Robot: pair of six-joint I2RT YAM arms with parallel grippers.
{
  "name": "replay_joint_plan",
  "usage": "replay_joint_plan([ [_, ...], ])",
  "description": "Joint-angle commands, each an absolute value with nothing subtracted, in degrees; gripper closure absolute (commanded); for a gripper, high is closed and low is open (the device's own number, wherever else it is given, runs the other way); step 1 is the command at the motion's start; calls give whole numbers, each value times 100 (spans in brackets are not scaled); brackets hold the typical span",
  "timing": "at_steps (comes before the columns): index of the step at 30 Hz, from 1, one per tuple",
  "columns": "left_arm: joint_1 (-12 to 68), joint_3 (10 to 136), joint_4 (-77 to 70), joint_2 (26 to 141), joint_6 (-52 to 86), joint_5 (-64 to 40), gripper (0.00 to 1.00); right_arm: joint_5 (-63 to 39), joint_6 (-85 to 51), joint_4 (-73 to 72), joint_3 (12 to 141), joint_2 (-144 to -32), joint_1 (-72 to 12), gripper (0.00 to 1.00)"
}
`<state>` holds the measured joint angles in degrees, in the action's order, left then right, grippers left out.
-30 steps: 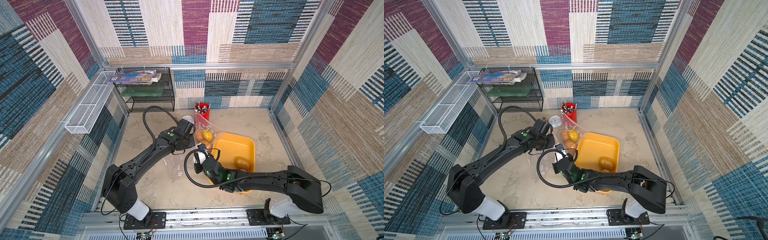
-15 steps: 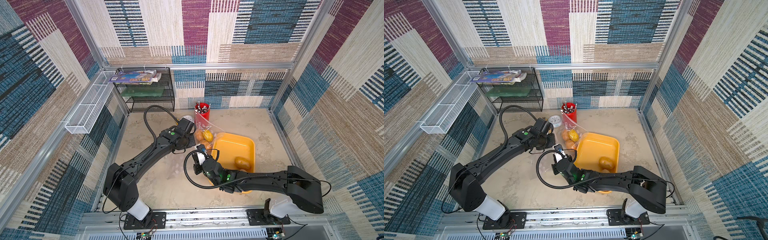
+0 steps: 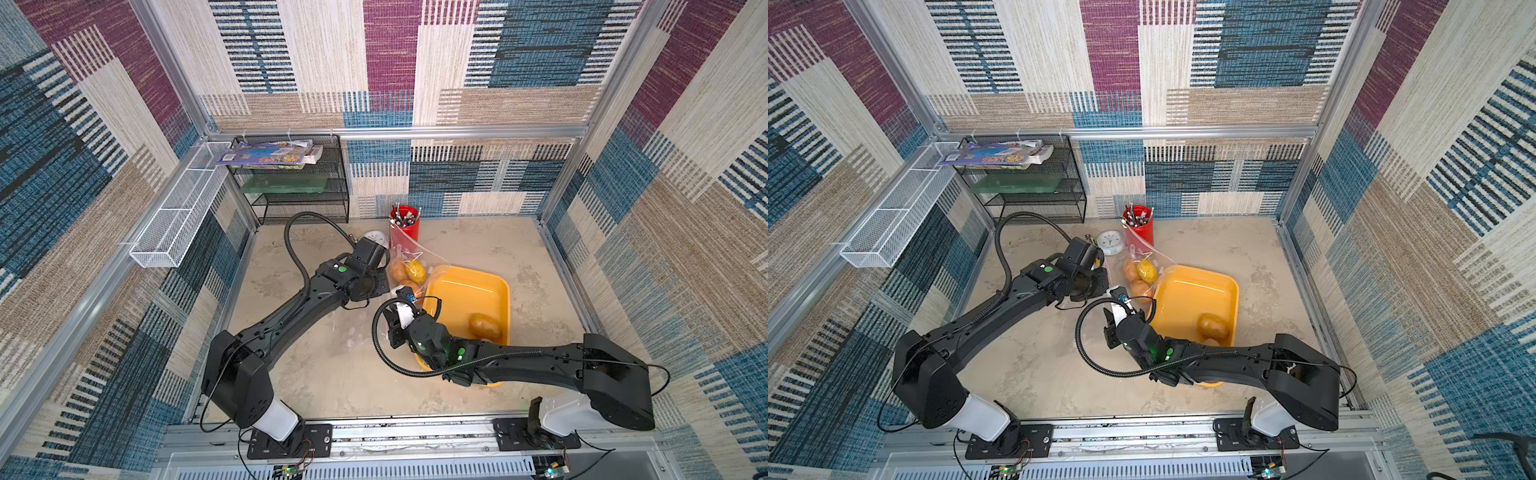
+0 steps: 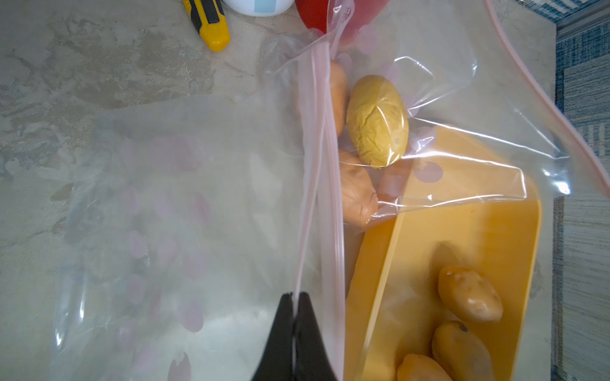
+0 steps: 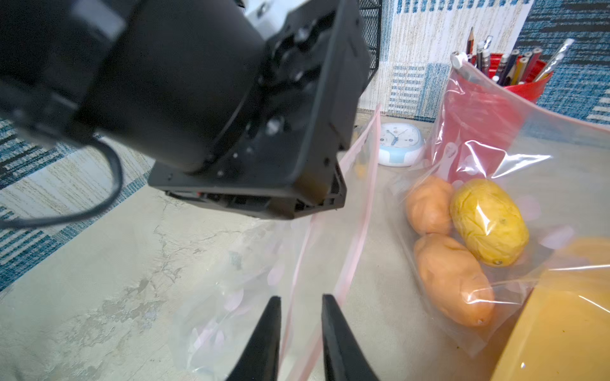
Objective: Put the potatoes into a zipper bag and zip it
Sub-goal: Pick up the zipper food storage bag at the center of the board, then open the zipper of the food storage bag at the center of the board.
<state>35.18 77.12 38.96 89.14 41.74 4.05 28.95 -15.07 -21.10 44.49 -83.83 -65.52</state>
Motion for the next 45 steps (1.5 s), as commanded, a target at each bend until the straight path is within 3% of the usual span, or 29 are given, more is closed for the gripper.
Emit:
replay_joint_plan([
  [1, 3523, 7708, 3762, 8929, 4098, 312, 100, 2767, -1614, -2289, 4363, -8196, -6498, 72],
  [12, 3519, 7647, 3753, 8818, 4122, 355, 95, 1973, -2175, -2162, 4128, -7954, -5696, 64],
  [28, 3522, 7621, 3753, 8769, 4147, 312, 94, 591, -2539, -1604, 5635, -9502, -4957, 60],
  [33, 3524, 7603, 3753, 8735, 4140, 310, 97, 656, -2673, -1390, 5949, -9914, -4888, 65],
  [38, 3518, 7586, 3792, 8697, 4123, 382, 99, 893, -2781, -1361, 5772, -9812, -4867, 85],
  [45, 3516, 7469, 3797, 8477, 4126, 467, 100, 1388, -3258, -1582, 4899, -9362, -4870, 86],
])
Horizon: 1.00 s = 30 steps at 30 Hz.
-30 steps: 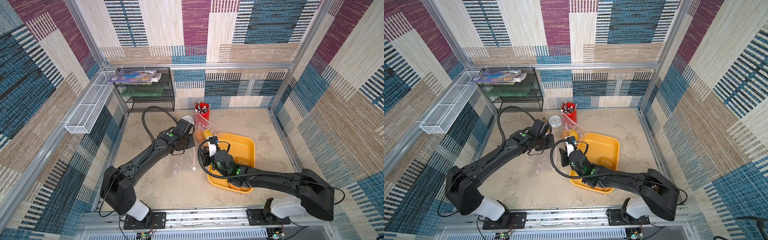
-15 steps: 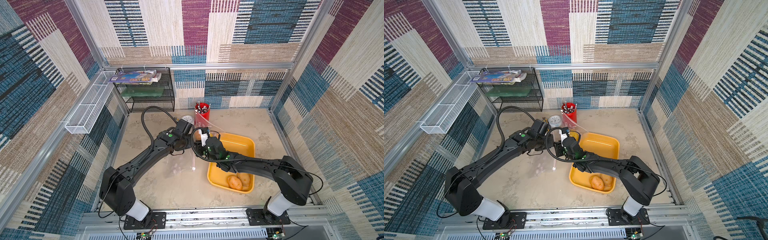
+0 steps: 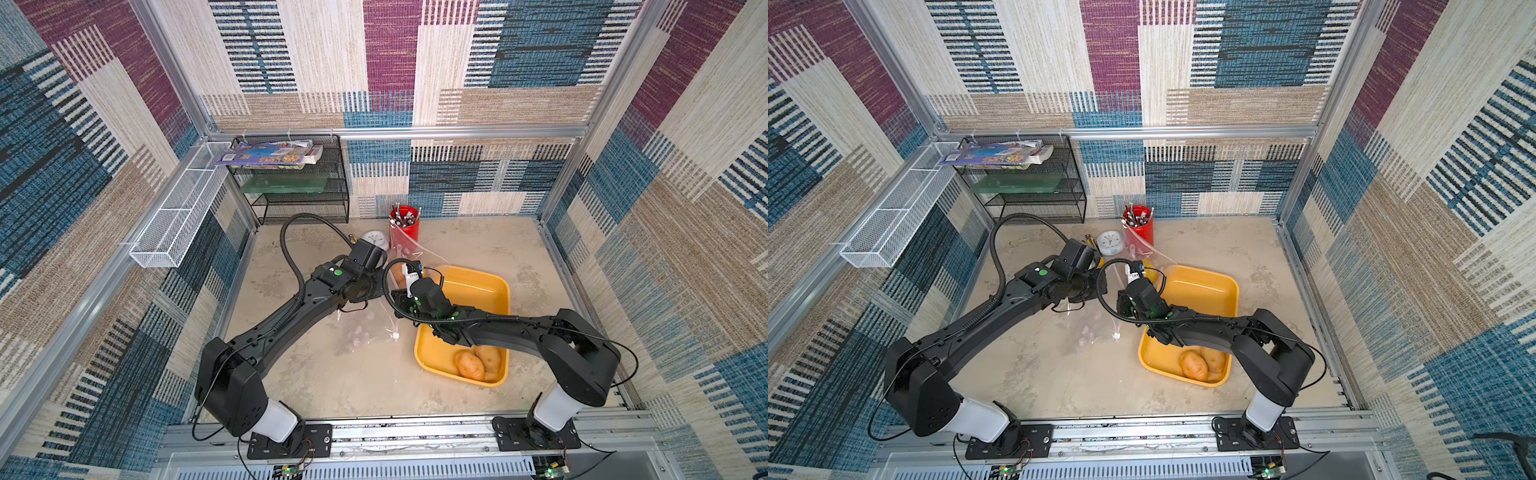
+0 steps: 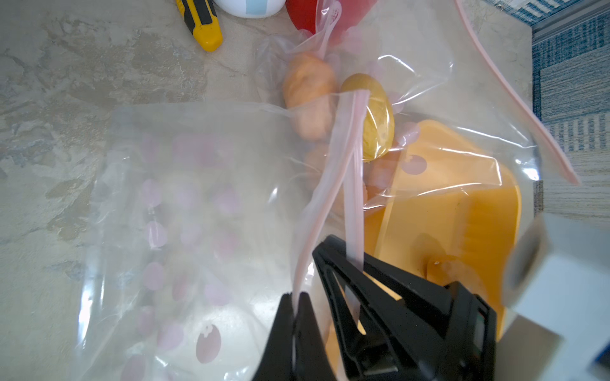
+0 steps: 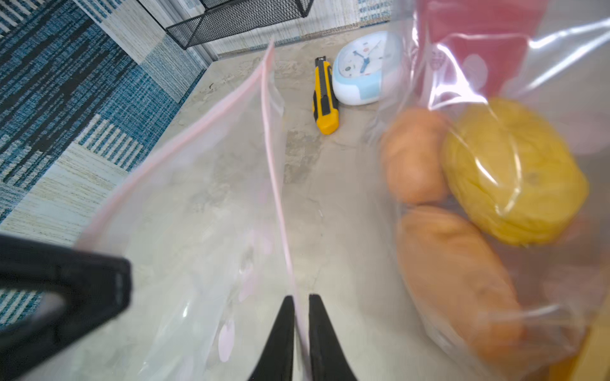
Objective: Put the potatoes into a zipper bag and zip it
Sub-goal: Open the zipper of the food storage bag at the center of the board.
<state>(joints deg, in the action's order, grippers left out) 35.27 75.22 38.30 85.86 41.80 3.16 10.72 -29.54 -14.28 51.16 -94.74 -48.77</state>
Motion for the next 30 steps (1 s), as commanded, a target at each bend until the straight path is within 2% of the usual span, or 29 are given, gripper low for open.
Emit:
replay_joint_plan([
  [1, 3524, 7448, 3797, 8428, 4118, 496, 100, 1459, -3331, -1574, 4804, -9331, -4869, 86],
  [6, 3608, 7431, 3788, 8324, 3994, 452, 100, 1604, -3484, -1512, 4576, -9199, -4945, 87],
  [17, 3739, 7461, 3907, 8030, 3959, 561, 100, 2495, -3481, -1118, 4647, -9148, -5358, 80],
  [22, 3884, 7441, 4097, 7813, 3963, 779, 100, 2602, -3508, -1046, 4610, -9113, -5470, 75],
  [30, 4085, 7461, 4559, 7580, 4030, 1176, 100, 2984, -3659, -689, 4611, -8991, -5703, 73],
])
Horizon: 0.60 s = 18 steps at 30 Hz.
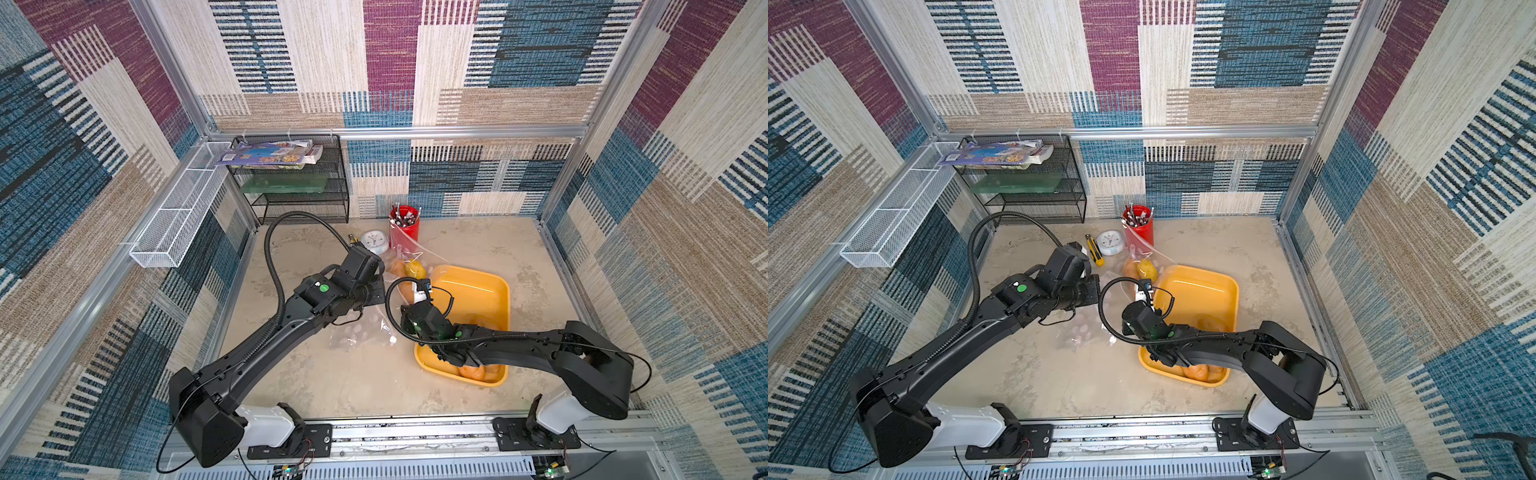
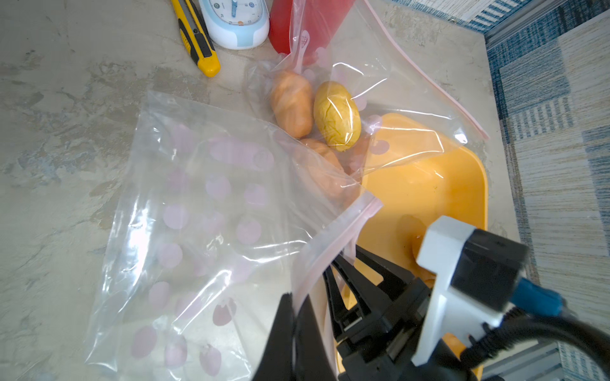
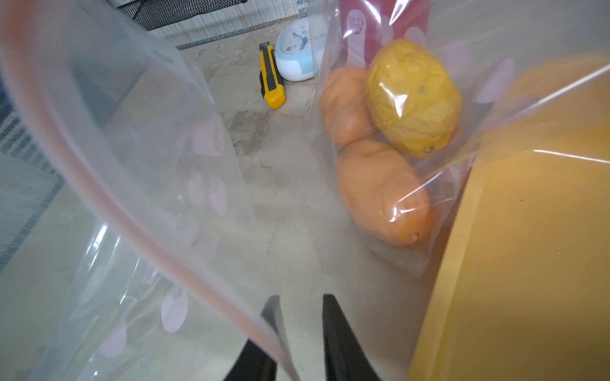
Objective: Put the potatoes into a zipper bag and zip it
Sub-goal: Open the zipper of the food storage bag at the center of the board.
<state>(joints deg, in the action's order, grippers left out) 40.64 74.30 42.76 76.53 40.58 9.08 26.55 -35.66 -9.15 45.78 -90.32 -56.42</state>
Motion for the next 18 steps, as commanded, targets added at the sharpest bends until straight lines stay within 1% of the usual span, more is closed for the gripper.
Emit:
replay_joint_plan([
  [1, 4099, 7441, 4571, 7551, 4030, 1195, 100, 3128, -3680, -578, 4647, -8991, -5757, 73],
  [6, 4149, 7470, 4613, 7471, 3989, 1224, 100, 3565, -3783, -205, 4754, -8992, -5927, 72],
  [14, 4212, 7596, 4762, 7575, 3976, 1329, 100, 3559, -3632, -66, 4930, -8978, -5933, 69],
  [18, 4217, 7825, 5139, 7756, 3978, 1343, 100, 3271, -3416, -254, 4914, -8861, -5933, 60],
])
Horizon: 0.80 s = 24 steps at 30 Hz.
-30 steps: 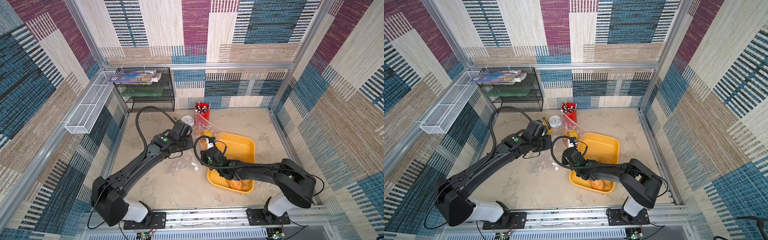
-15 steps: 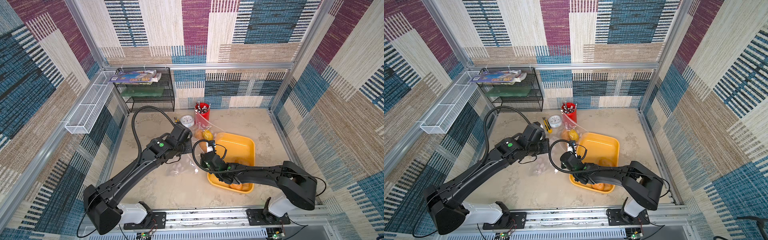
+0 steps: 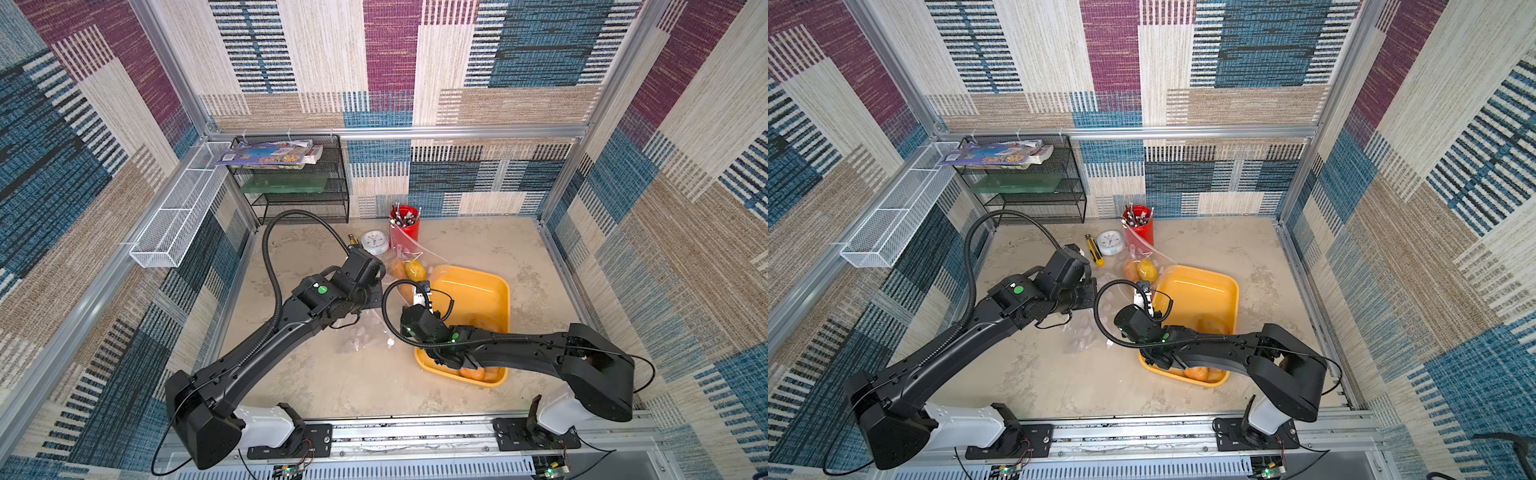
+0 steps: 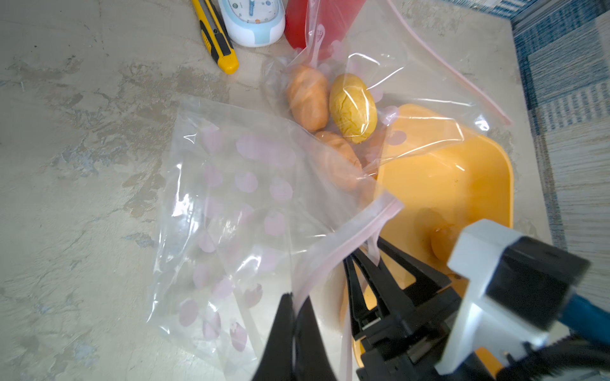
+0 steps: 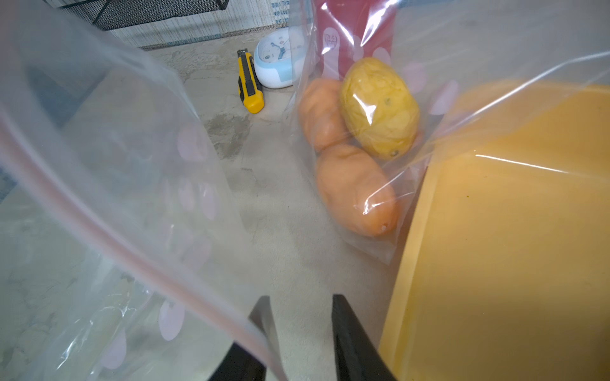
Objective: Put the potatoes into a zipper bag and zip it
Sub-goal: Open the zipper of the food storage bag at the center of the board.
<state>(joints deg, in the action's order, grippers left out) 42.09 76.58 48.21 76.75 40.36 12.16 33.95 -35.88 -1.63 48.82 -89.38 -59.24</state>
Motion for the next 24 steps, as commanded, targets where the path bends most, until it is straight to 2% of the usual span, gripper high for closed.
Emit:
replay_joint_plan([
  [1, 4210, 7953, 5278, 7824, 3954, 1260, 100, 3208, -3387, -270, 4936, -8834, -5937, 58],
  [6, 4216, 8469, 5738, 8149, 3733, 871, 100, 2961, -3335, -404, 4869, -8622, -5933, 52],
  [9, 4211, 8263, 5545, 8220, 3674, 889, 100, 2841, -3322, -568, 4693, -8429, -5894, 47],
  [16, 4225, 7742, 5109, 8073, 3594, 1115, 100, 2567, -3383, -561, 4333, -7973, -5890, 42],
  [24, 4241, 7300, 4817, 7929, 3654, 1066, 100, 2188, -3397, -870, 3926, -7133, -5930, 25],
])
